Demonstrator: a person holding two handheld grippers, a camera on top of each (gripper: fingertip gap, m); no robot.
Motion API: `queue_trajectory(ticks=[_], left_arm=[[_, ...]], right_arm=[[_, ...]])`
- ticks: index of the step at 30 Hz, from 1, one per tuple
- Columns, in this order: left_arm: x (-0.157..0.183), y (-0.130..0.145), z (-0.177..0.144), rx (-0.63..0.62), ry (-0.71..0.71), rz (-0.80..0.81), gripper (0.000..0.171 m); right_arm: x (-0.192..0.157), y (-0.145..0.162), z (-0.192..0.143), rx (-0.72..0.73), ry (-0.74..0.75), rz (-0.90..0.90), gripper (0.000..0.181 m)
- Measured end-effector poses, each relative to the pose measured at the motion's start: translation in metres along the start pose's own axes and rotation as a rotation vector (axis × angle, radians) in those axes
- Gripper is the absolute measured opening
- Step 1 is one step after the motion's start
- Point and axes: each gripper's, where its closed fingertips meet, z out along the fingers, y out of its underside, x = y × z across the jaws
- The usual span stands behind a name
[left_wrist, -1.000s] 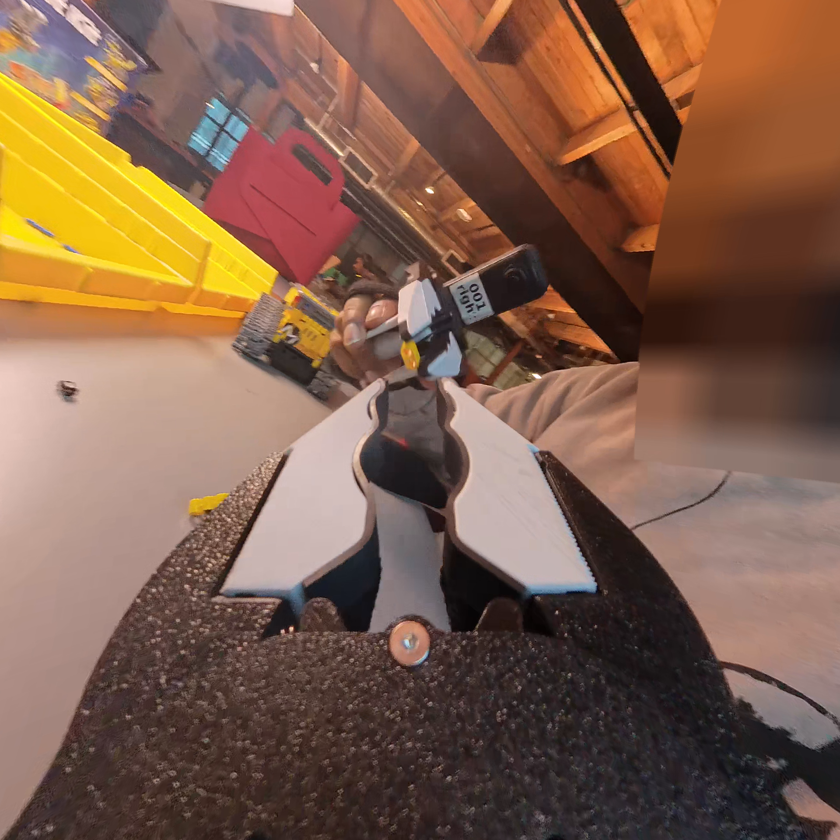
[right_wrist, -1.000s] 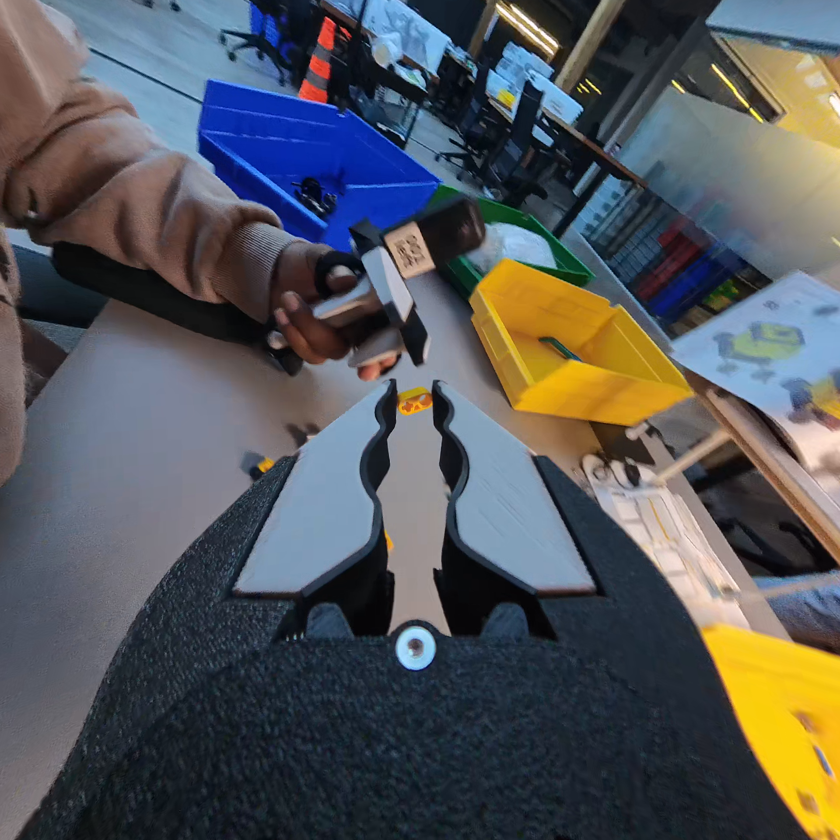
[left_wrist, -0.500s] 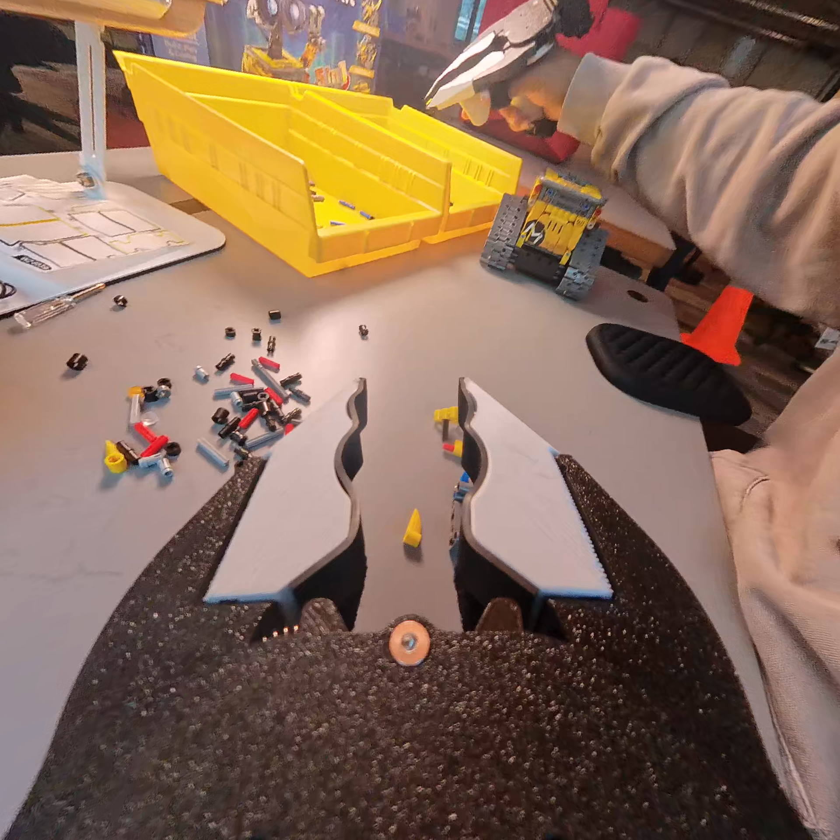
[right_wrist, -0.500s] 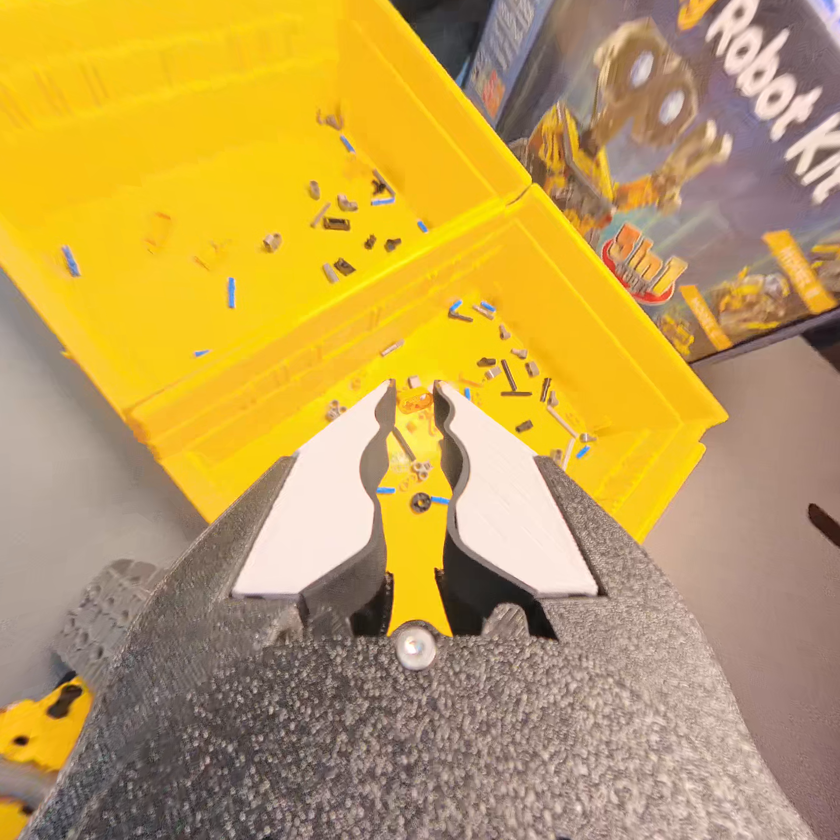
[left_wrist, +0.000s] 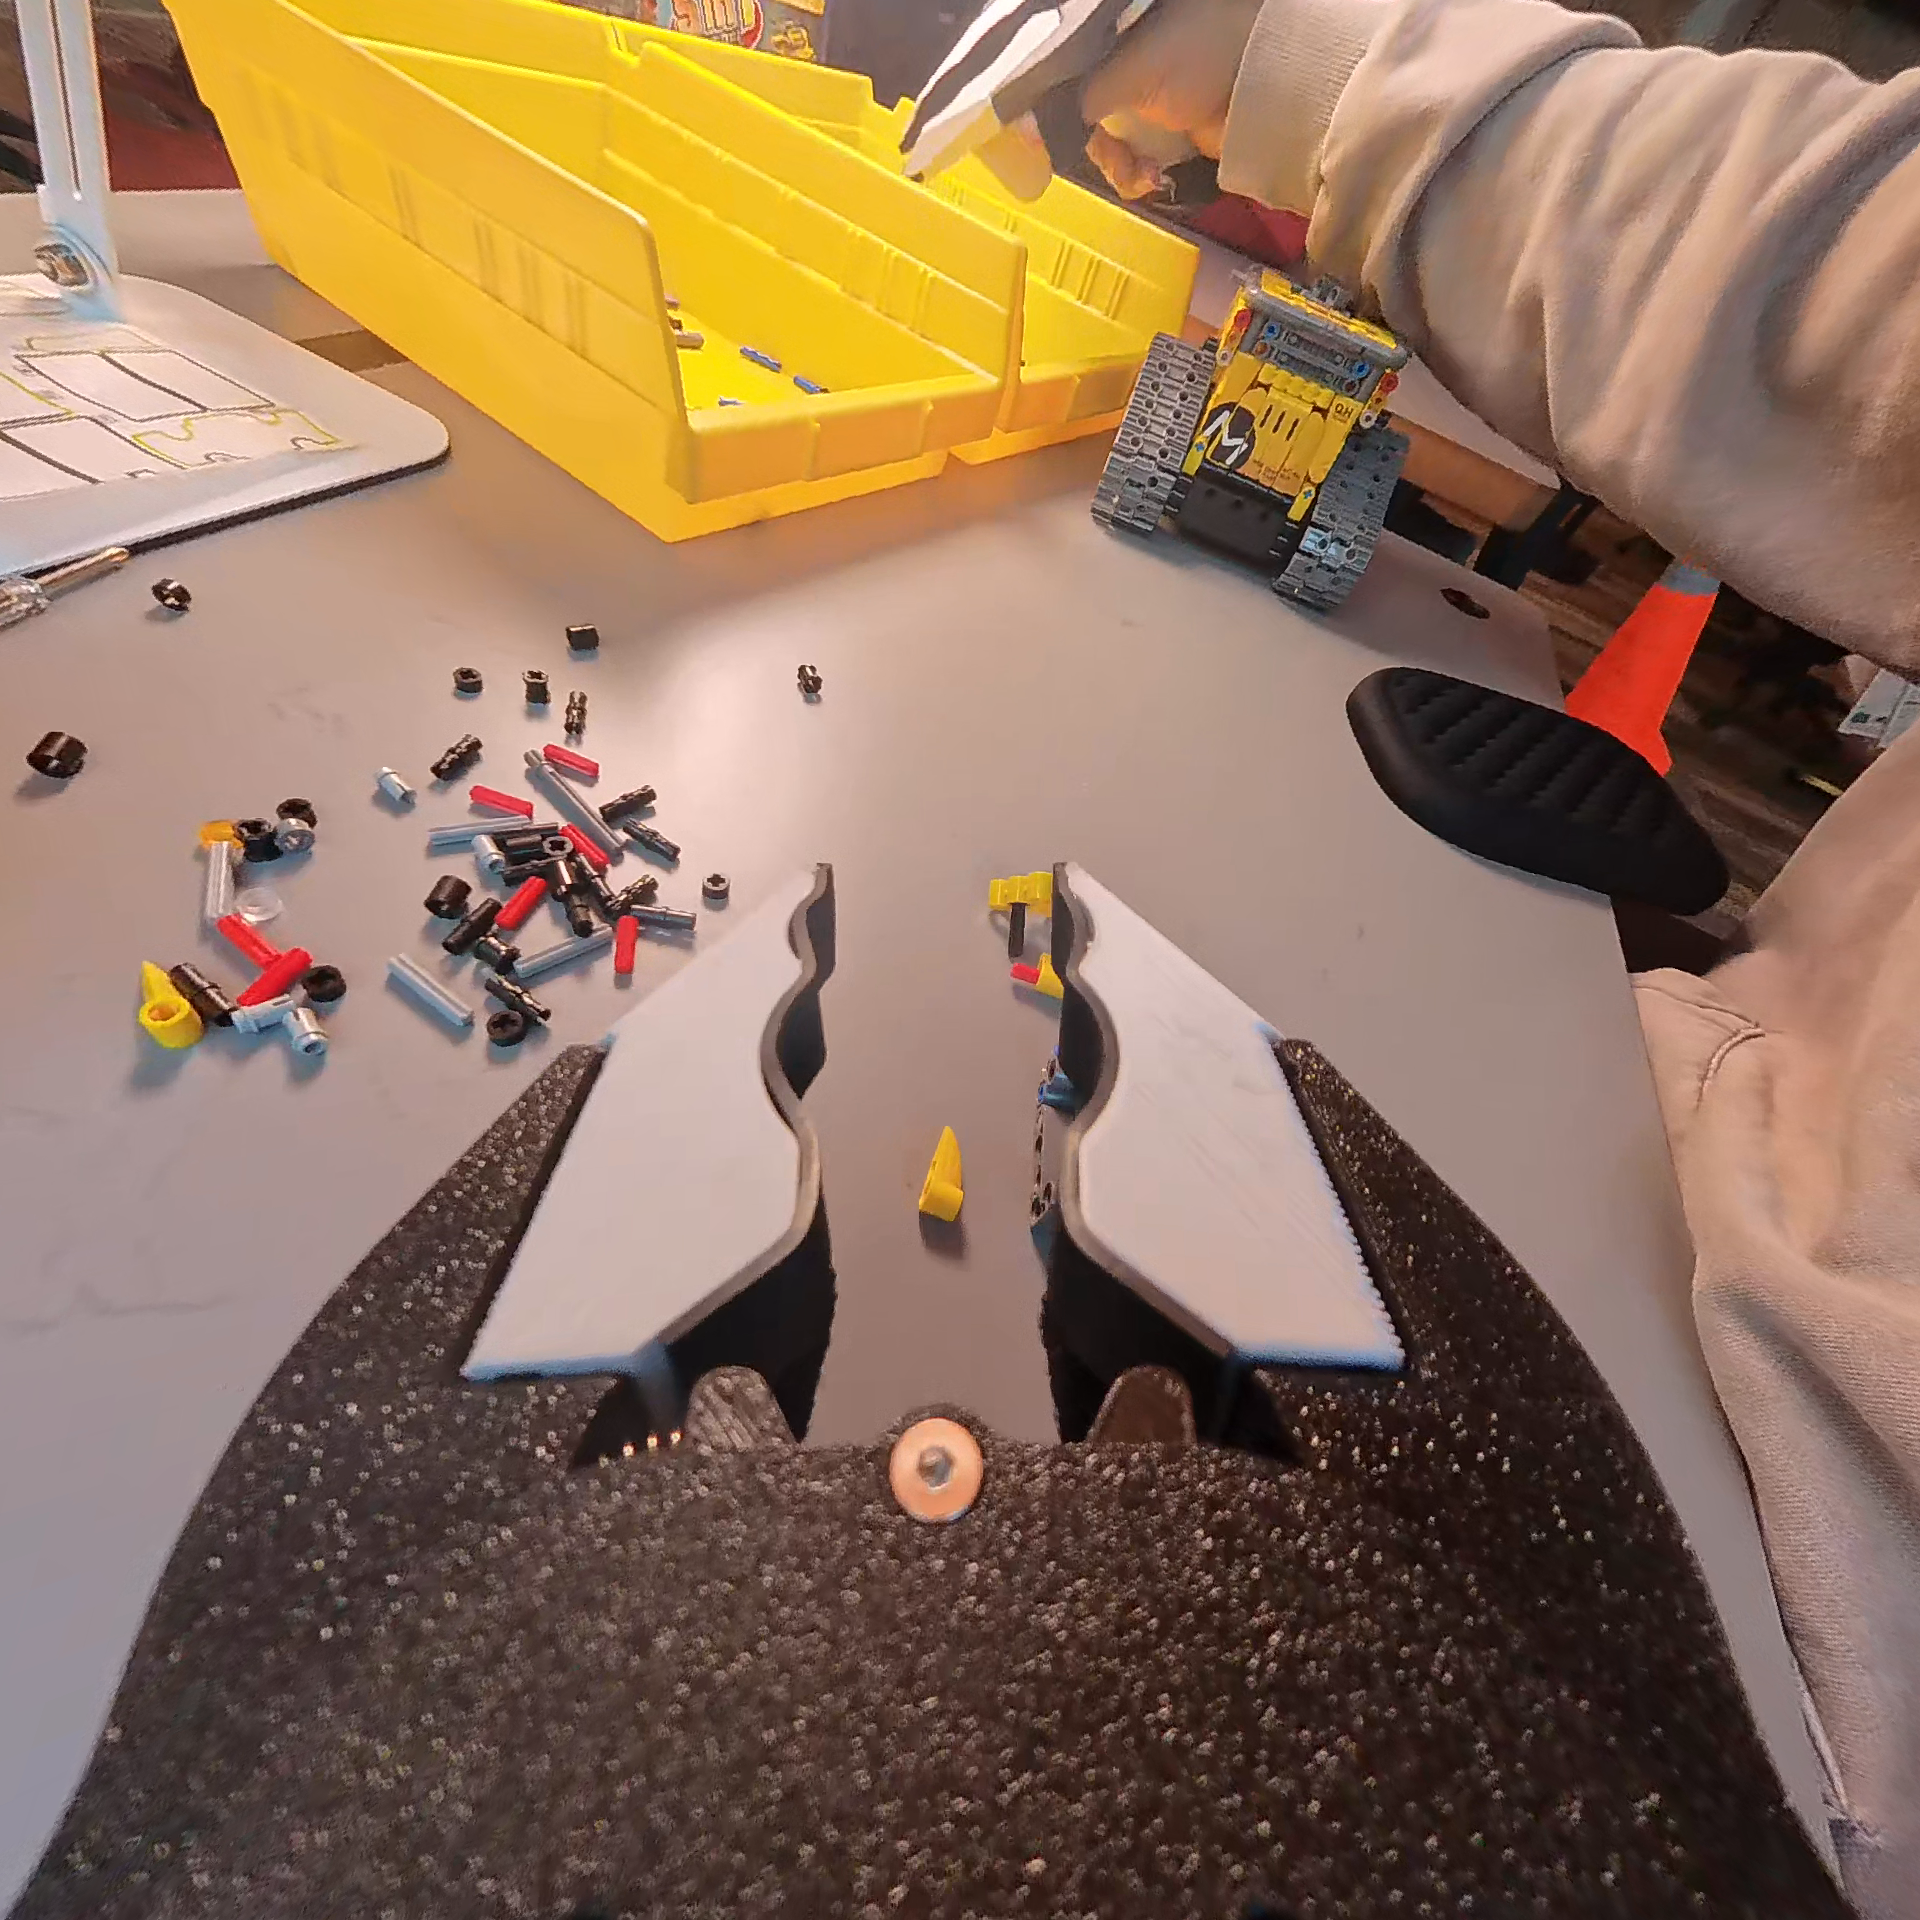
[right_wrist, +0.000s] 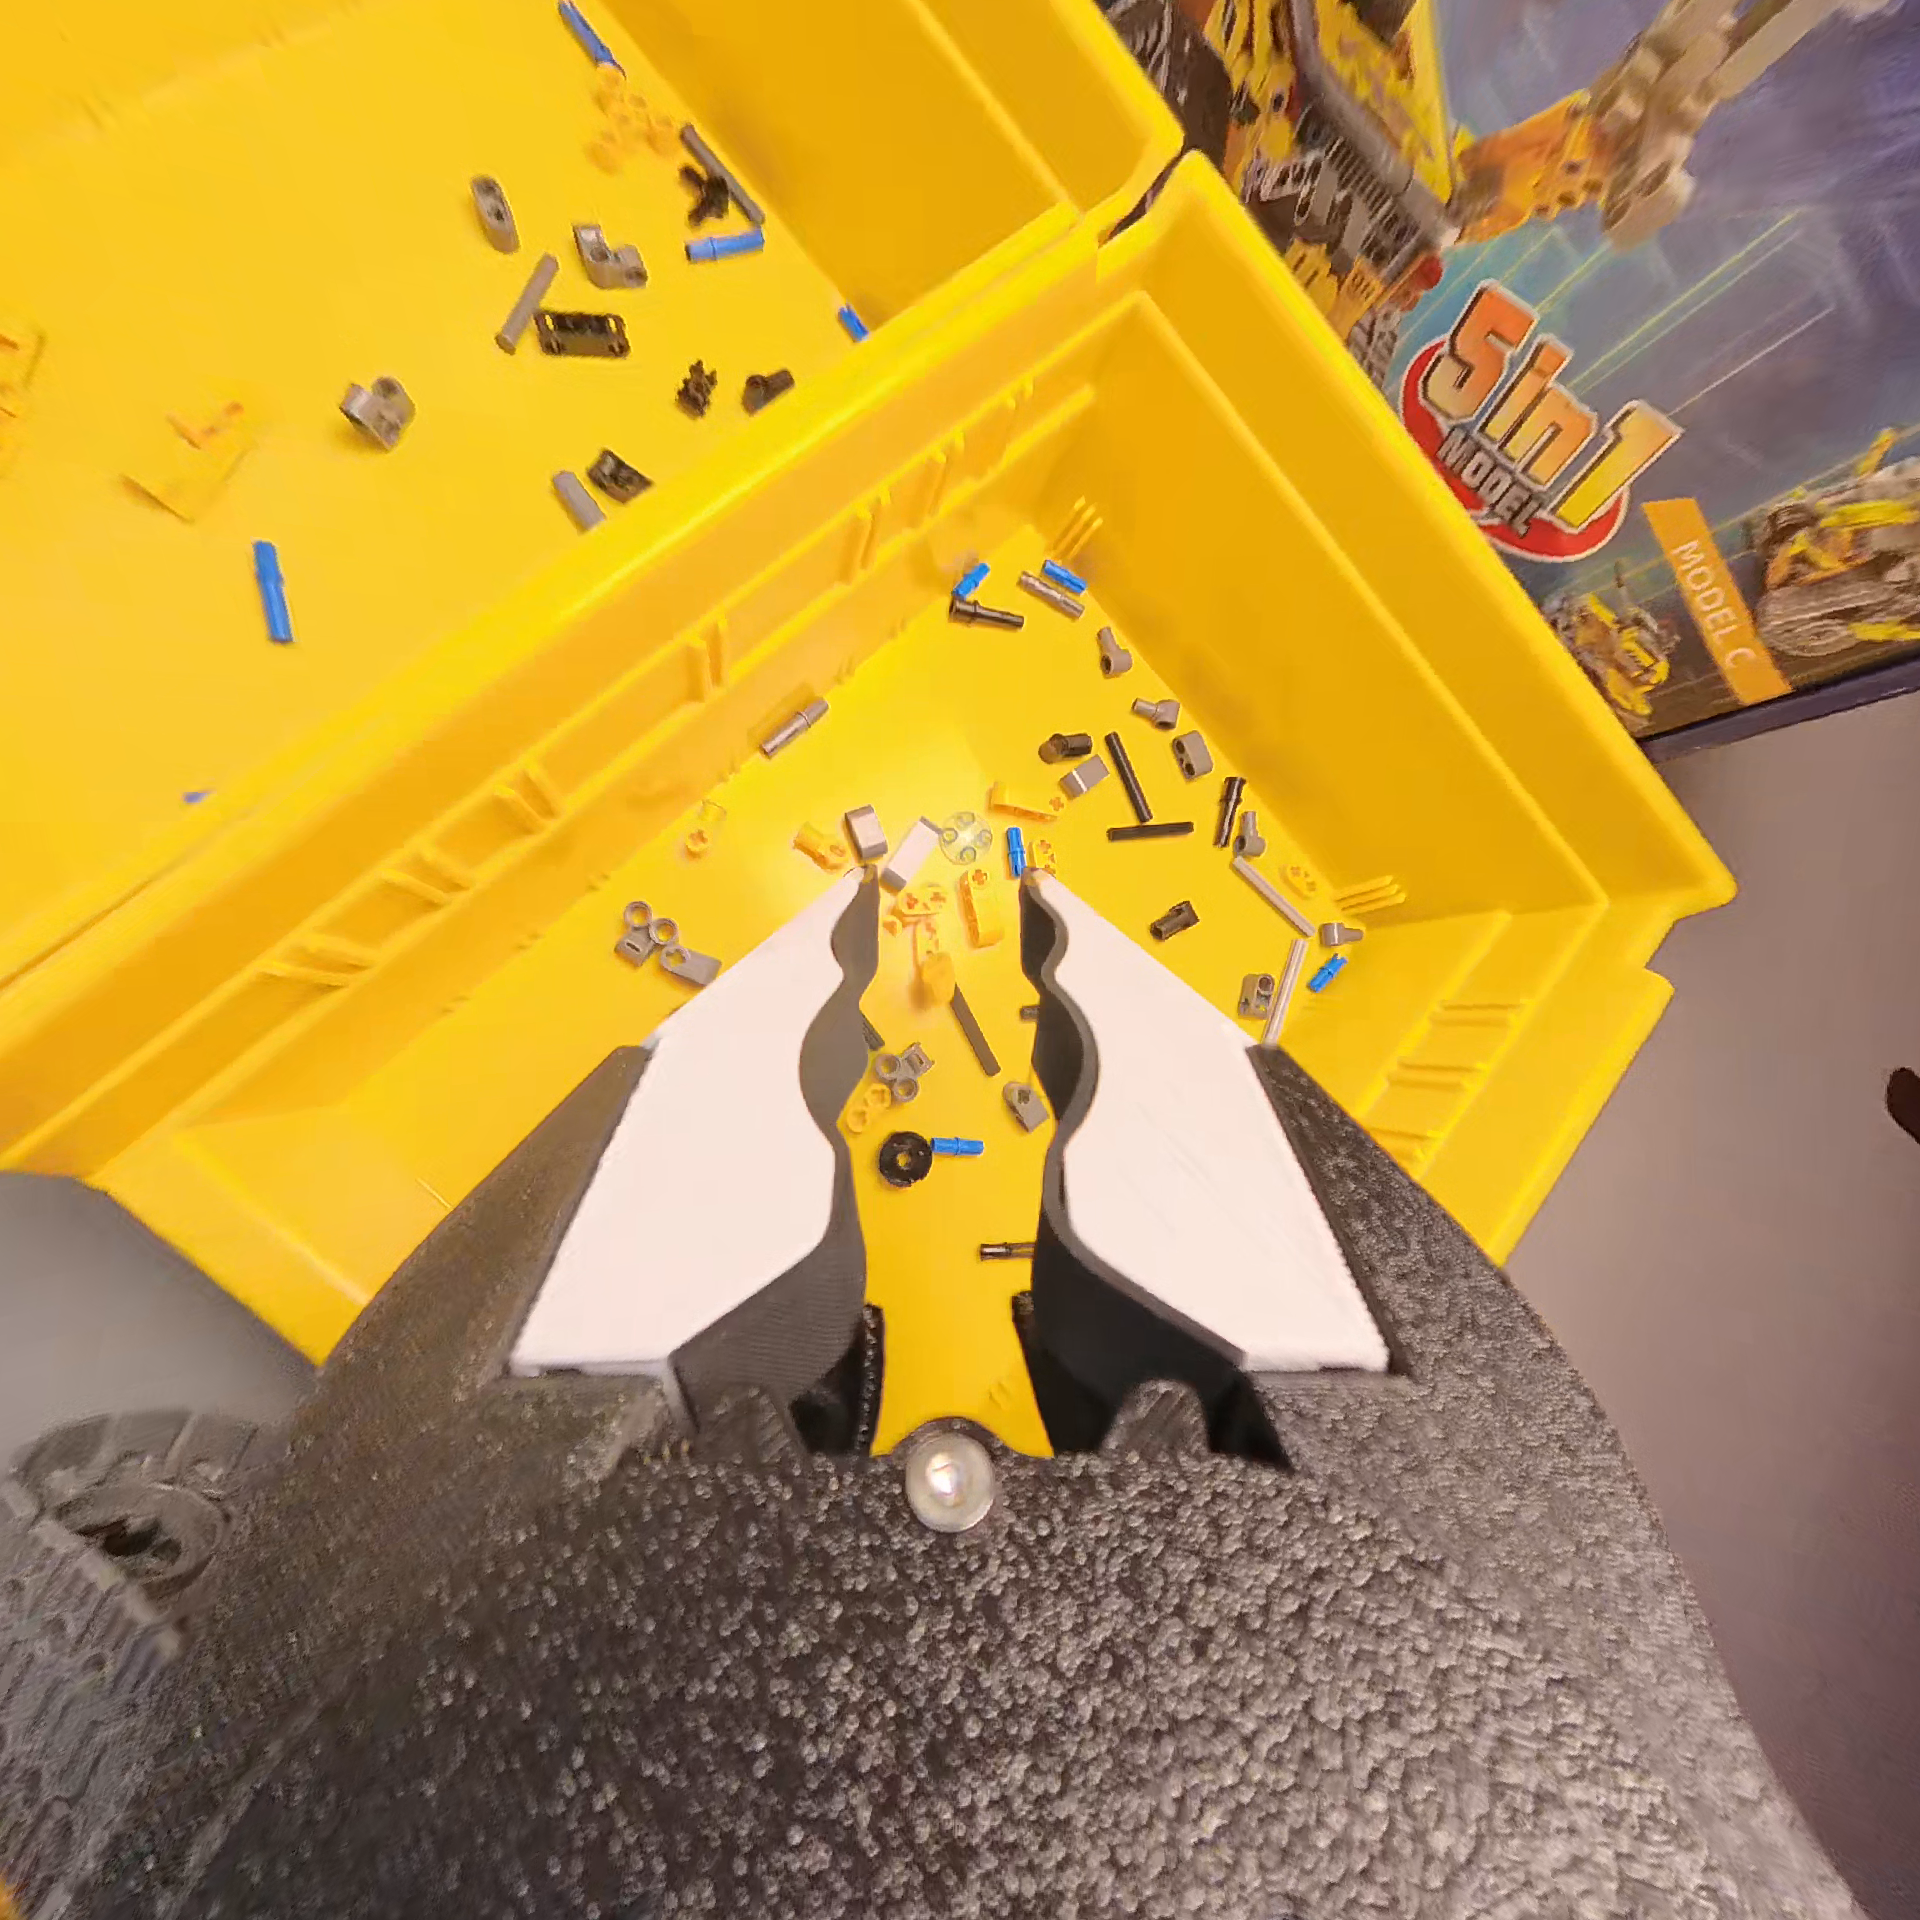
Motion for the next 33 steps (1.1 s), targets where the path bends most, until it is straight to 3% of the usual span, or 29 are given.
queue_trajectory(ticks=[3, 6, 10, 13, 18, 23, 27, 33], left_arm=[[0.002, 0.001, 0.000, -0.010, 0.006, 0.010, 0.042], [0.003, 0.002, -0.001, -0.027, 0.007, 0.031, 0.043], [0.003, 0.009, -0.001, -0.087, -0.001, 0.081, 0.042], [0.004, 0.017, -0.002, -0.142, 0.006, 0.122, 0.043], [0.009, 0.033, -0.009, -0.242, 0.050, 0.176, 0.045], [0.020, 0.050, -0.016, -0.317, 0.138, 0.204, 0.040], [0.017, 0.066, -0.016, -0.404, 0.113, 0.261, 0.036], [-0.003, 0.073, -0.017, -0.448, 0.029, 0.267, 0.023]], right_arm=[[-0.013, -0.029, -0.027, 0.131, 0.003, 0.009, 0.028], [-0.053, -0.069, -0.070, 0.311, -0.030, -0.026, 0.028], [-0.144, -0.105, -0.127, 0.499, -0.122, -0.122, 0.028], [-0.224, -0.109, -0.150, 0.576, -0.253, -0.168, 0.027], [-0.357, -0.081, -0.130, 0.576, -0.521, -0.250, 0.026], [-0.448, -0.051, -0.091, 0.517, -0.696, -0.404, 0.026], [-0.474, -0.036, -0.074, 0.488, -0.717, -0.509, 0.026], [-0.469, -0.032, -0.066, 0.513, -0.675, -0.495, 0.022]])
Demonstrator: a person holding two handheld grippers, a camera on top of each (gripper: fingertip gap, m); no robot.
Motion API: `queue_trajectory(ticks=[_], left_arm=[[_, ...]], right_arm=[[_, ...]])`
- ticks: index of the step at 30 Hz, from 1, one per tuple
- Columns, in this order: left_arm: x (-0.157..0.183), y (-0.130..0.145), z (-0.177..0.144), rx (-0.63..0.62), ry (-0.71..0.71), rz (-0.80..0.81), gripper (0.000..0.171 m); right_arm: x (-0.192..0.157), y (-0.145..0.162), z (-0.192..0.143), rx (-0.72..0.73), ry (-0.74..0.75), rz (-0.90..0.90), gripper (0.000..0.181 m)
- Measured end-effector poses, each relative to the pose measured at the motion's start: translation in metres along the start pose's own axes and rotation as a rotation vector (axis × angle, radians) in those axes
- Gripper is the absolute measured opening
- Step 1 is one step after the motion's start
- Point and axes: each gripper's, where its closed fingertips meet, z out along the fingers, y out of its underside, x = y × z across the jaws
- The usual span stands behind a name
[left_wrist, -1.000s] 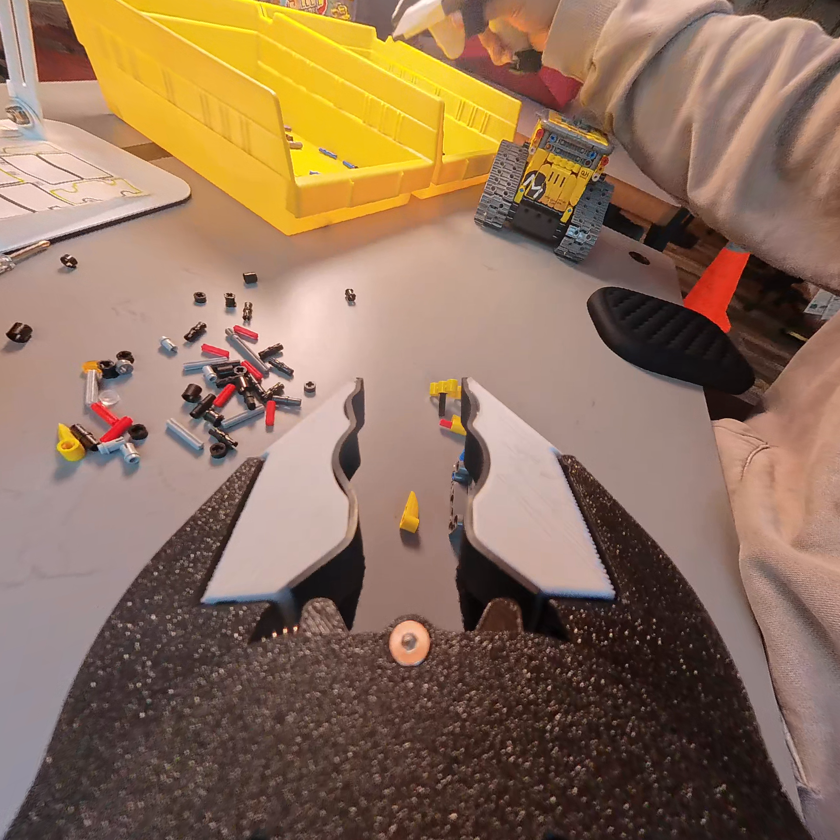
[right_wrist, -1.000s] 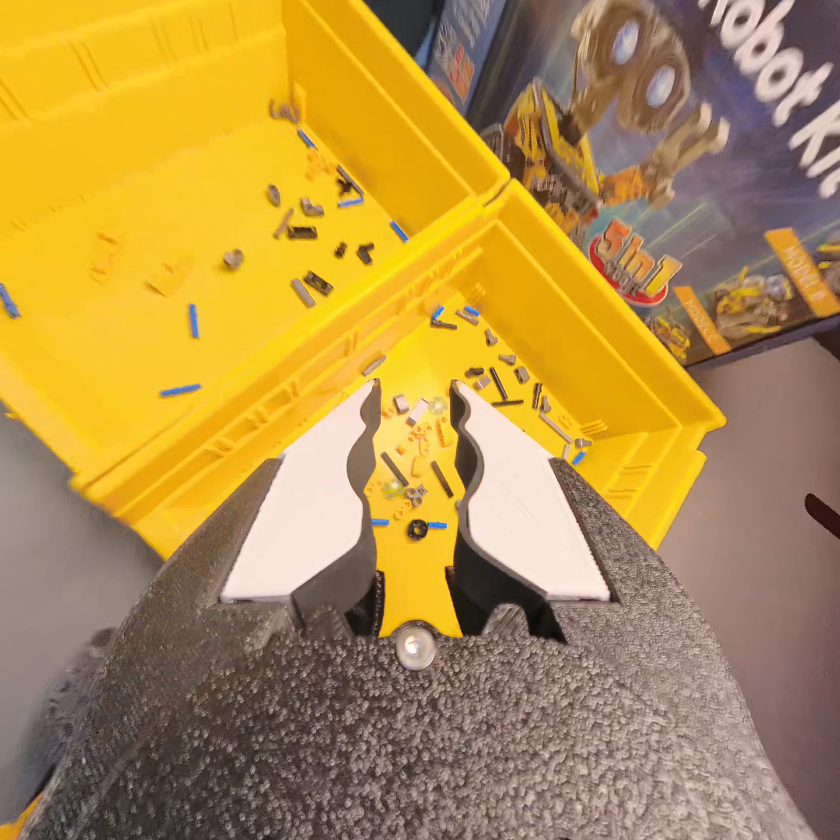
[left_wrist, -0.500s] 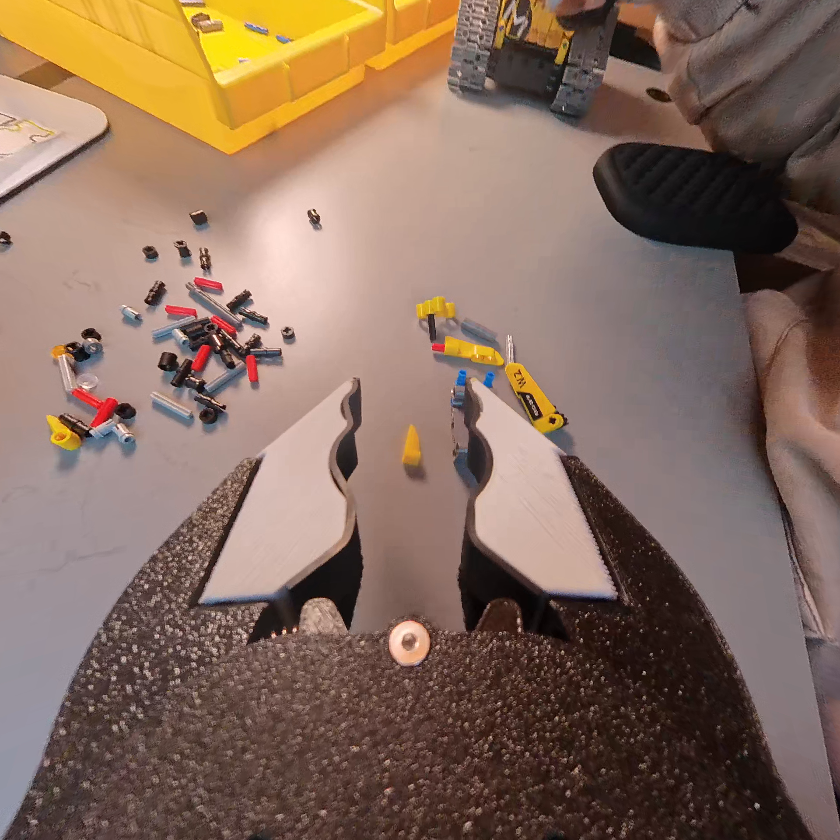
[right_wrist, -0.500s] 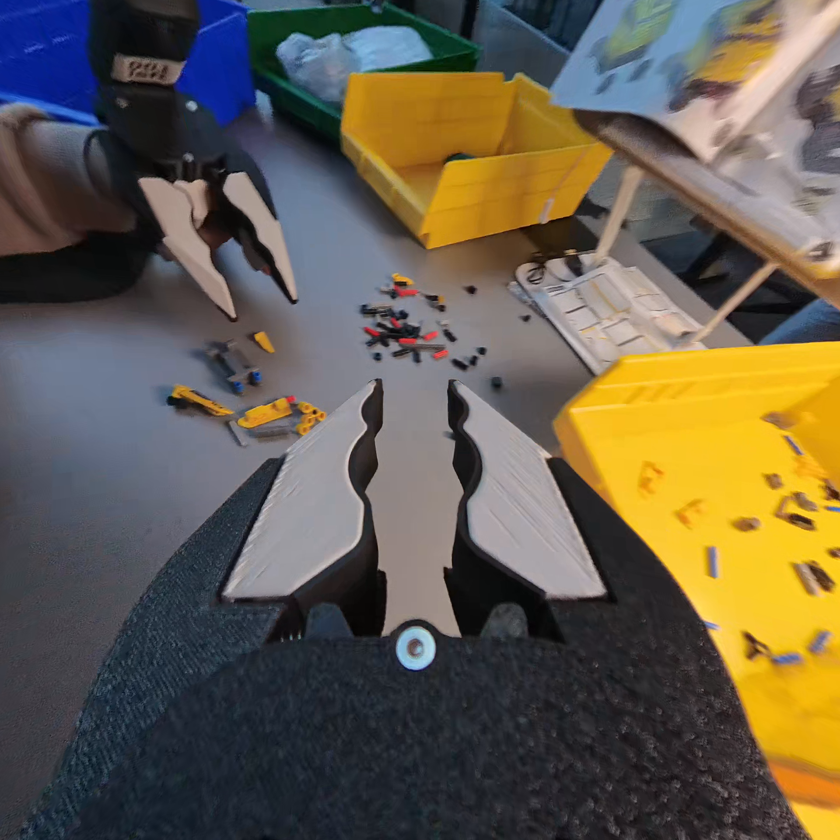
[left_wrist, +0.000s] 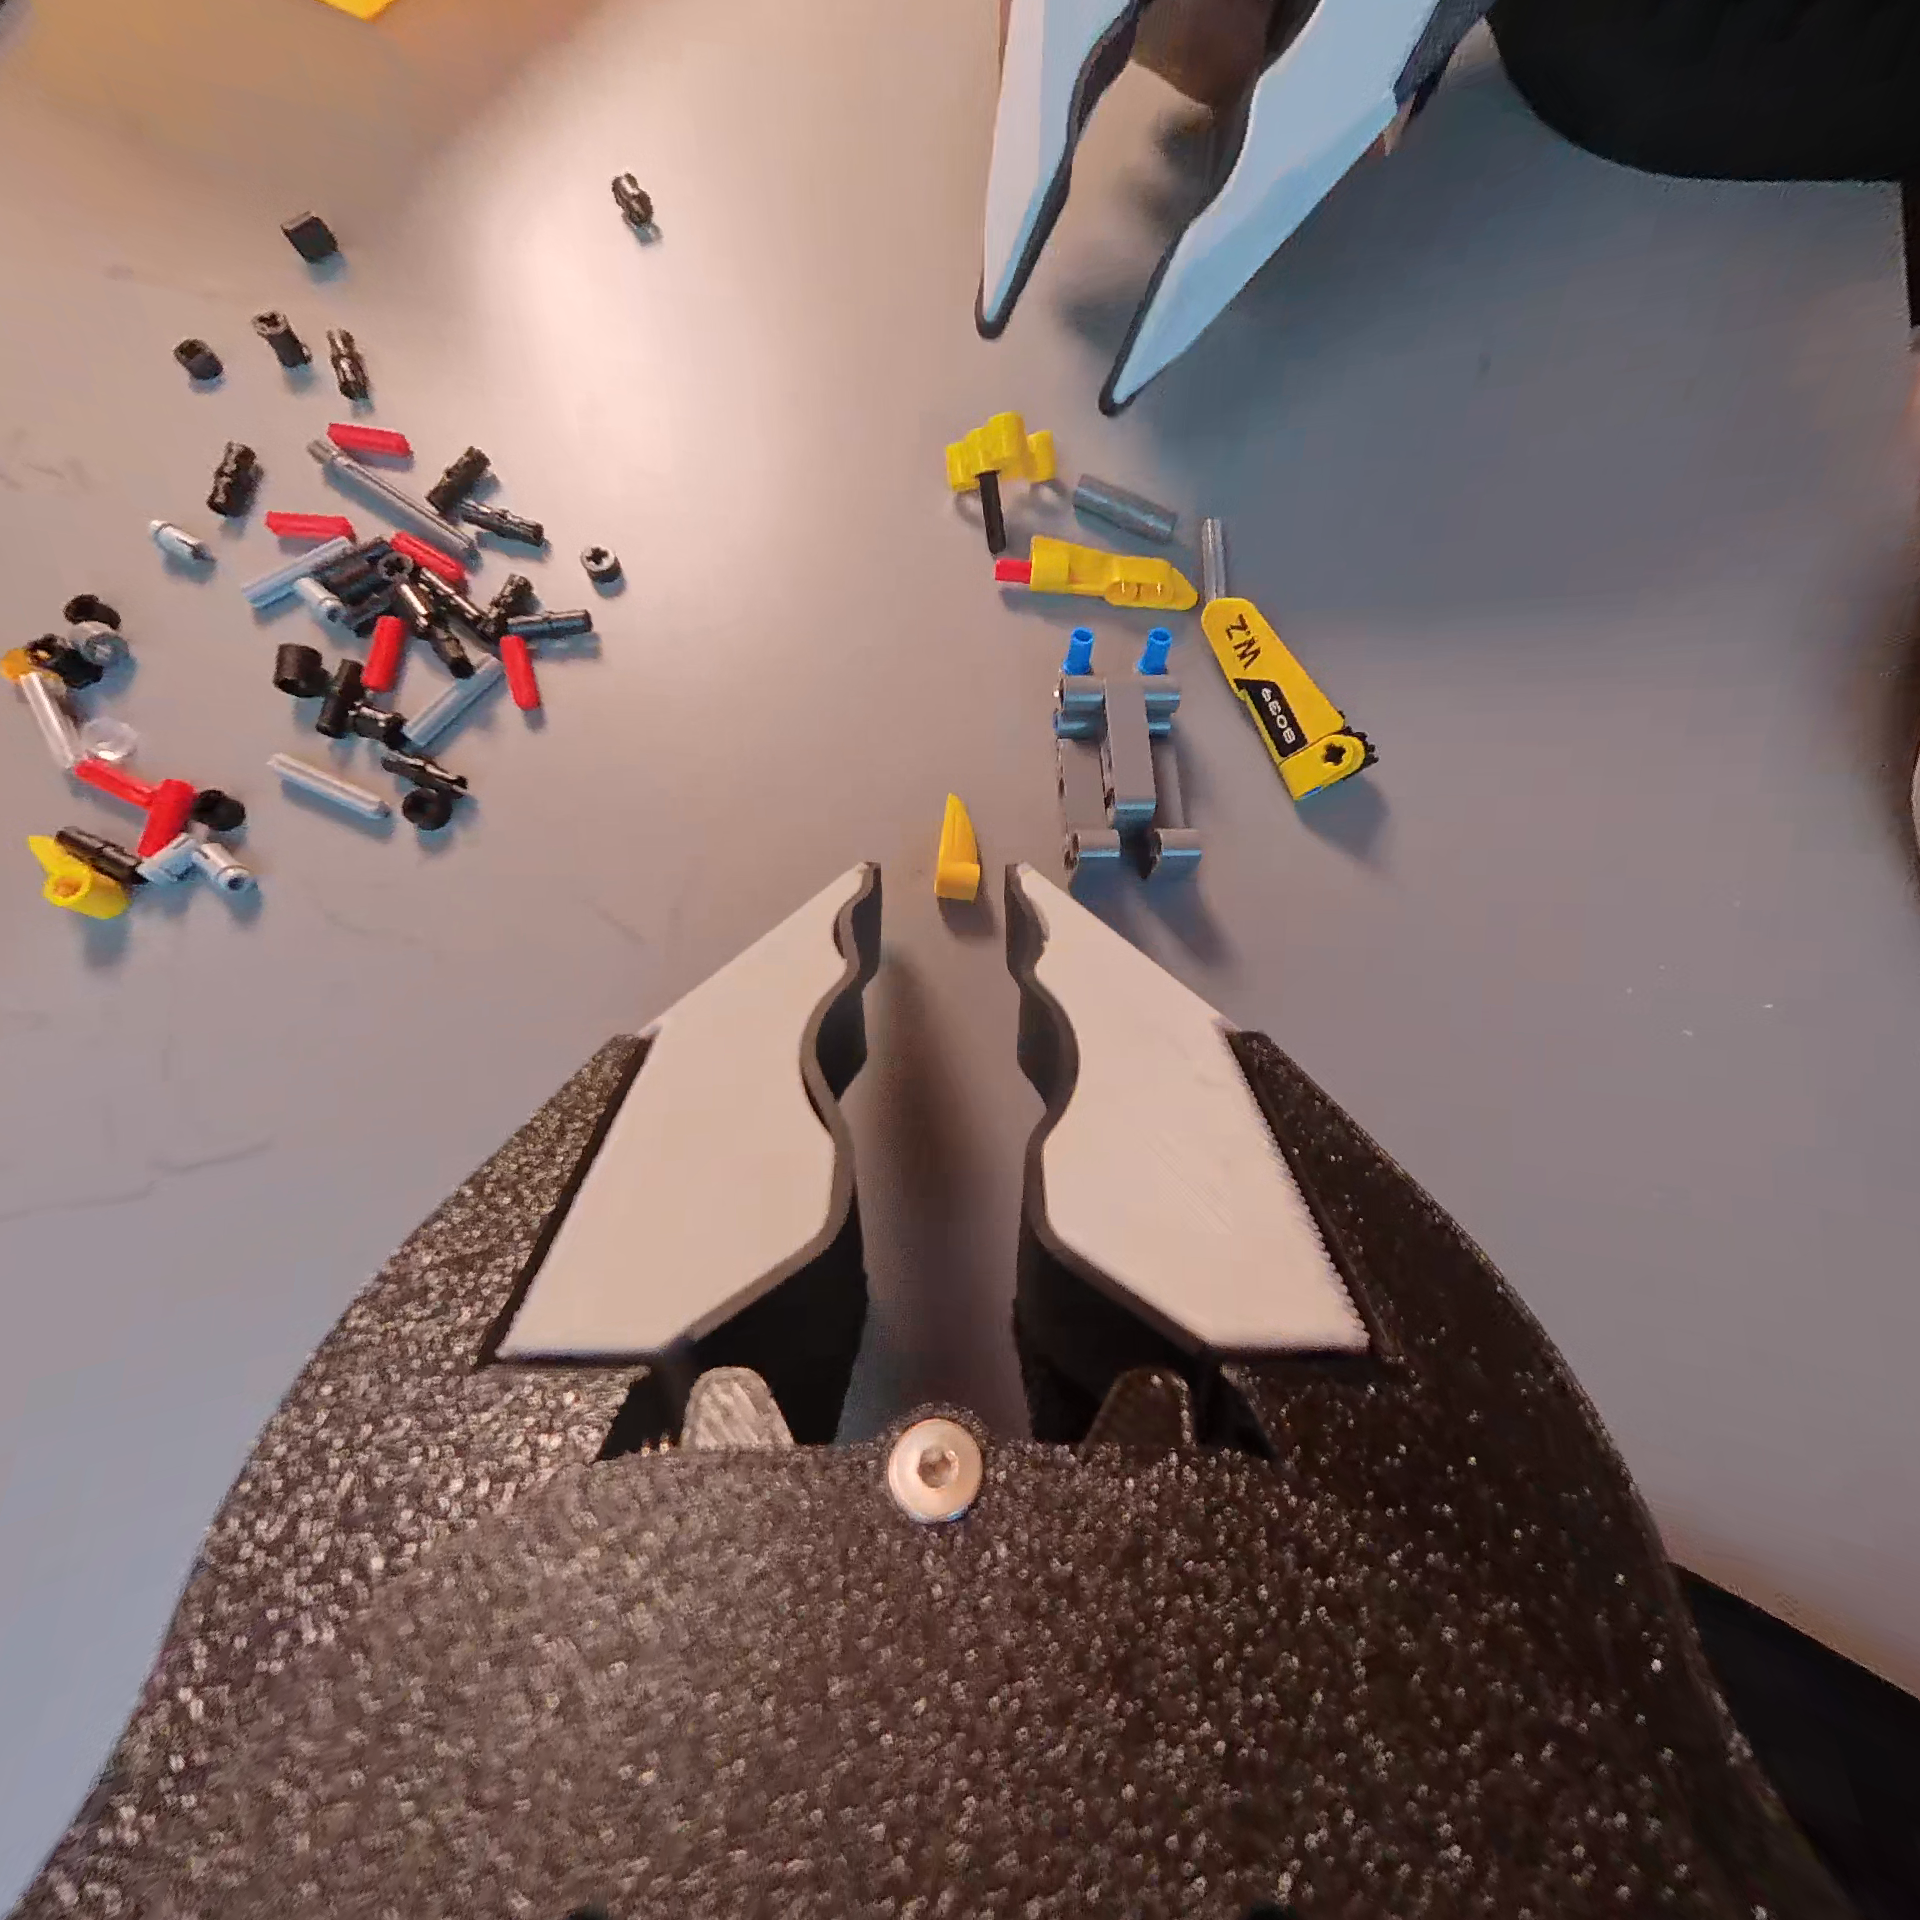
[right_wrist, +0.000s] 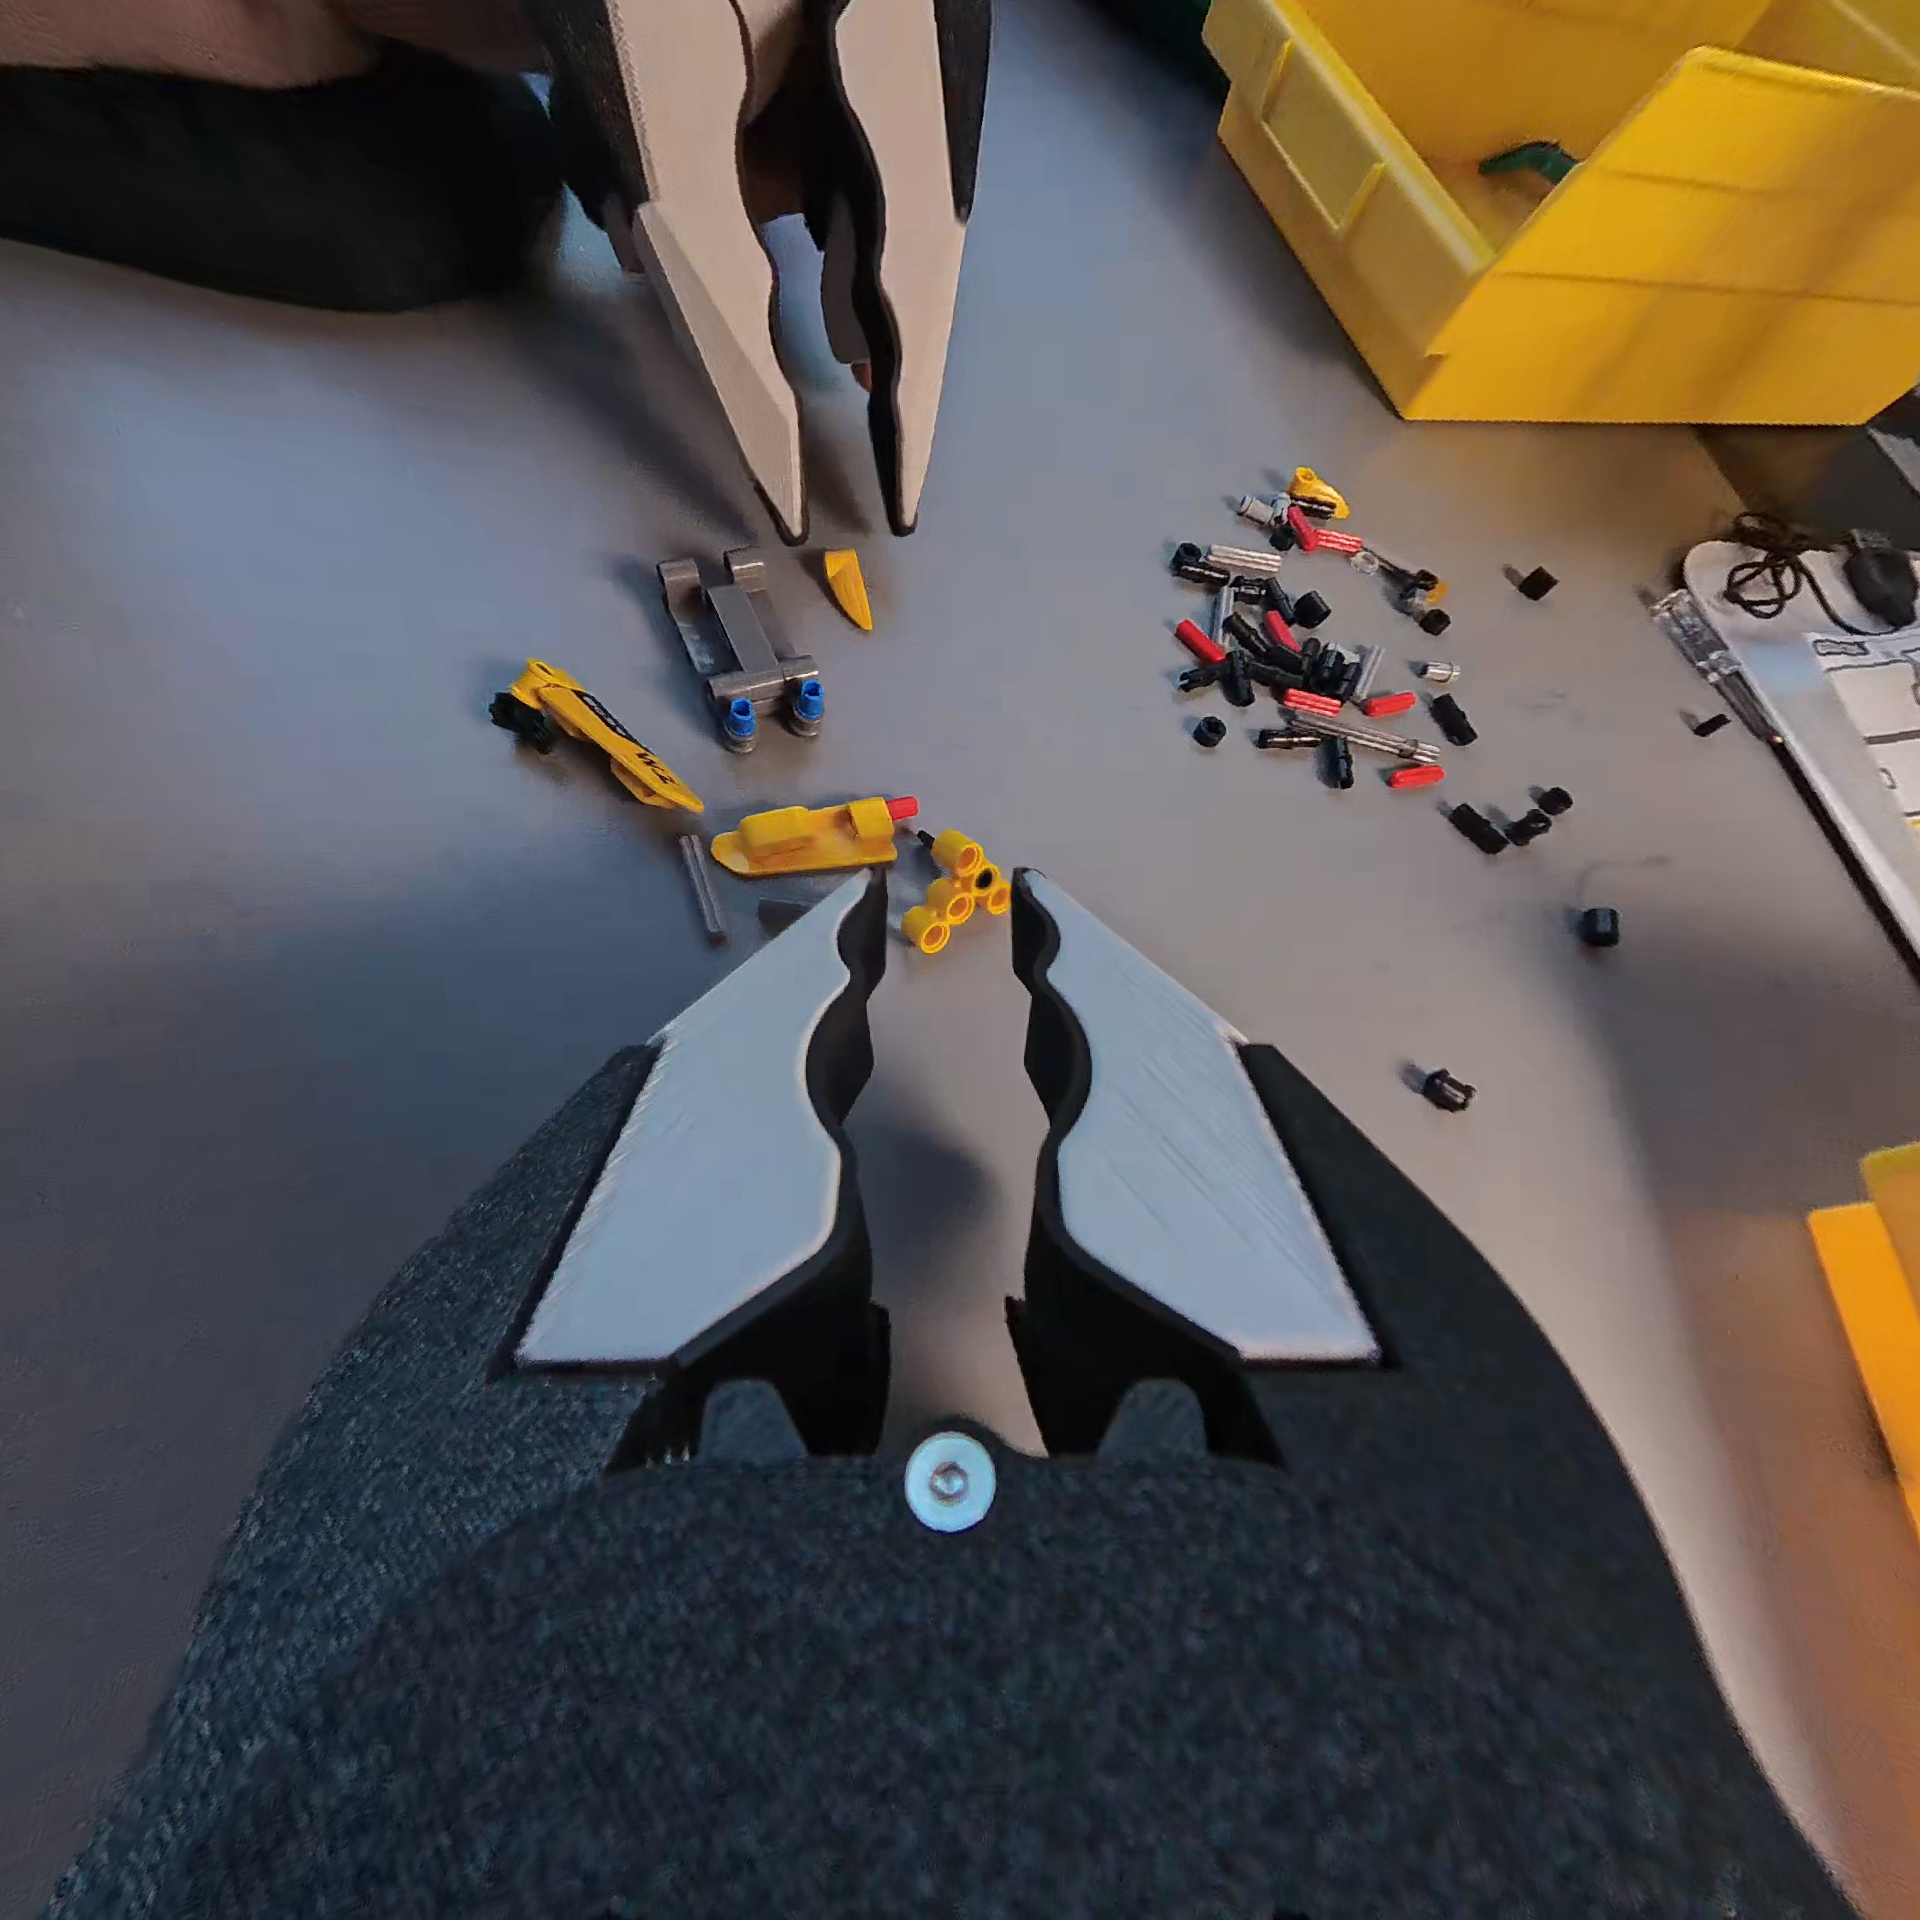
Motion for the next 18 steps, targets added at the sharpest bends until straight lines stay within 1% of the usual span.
queue_trajectory(ticks=[2, 4, 7, 9, 10, 13, 16, 18], left_arm=[[-0.001, 0.004, 0.005, -0.024, -0.007, 0.011, 0.017], [-0.001, 0.002, 0.007, -0.013, -0.008, 0.031, 0.007], [-0.002, -0.002, 0.007, 0.000, -0.023, 0.039, 0.007], [-0.008, -0.009, 0.004, 0.036, -0.048, 0.018, 0.007], [-0.016, -0.011, 0.002, 0.050, -0.087, -0.010, 0.007], [-0.058, -0.016, -0.008, 0.098, -0.276, -0.119, 0.008], [-0.095, -0.017, -0.014, 0.129, -0.392, -0.218, 0.008], [-0.119, -0.013, -0.017, 0.118, -0.469, -0.266, 0.008]], right_arm=[[0.004, -0.002, -0.003, 0.021, 0.019, 0.004, 0.021], [0.005, -0.004, -0.004, 0.038, 0.024, 0.007, 0.020], [0.005, -0.005, -0.006, 0.049, 0.034, -0.004, 0.020], [0.006, -0.006, -0.006, 0.055, 0.046, -0.008, 0.020], [0.006, -0.006, -0.007, 0.058, 0.052, -0.007, 0.020], [0.008, -0.006, -0.007, 0.055, 0.062, -0.002, 0.020], [0.010, -0.004, -0.005, 0.042, 0.074, 0.002, 0.020], [0.011, -0.004, -0.005, 0.043, 0.086, 0.001, 0.020]])
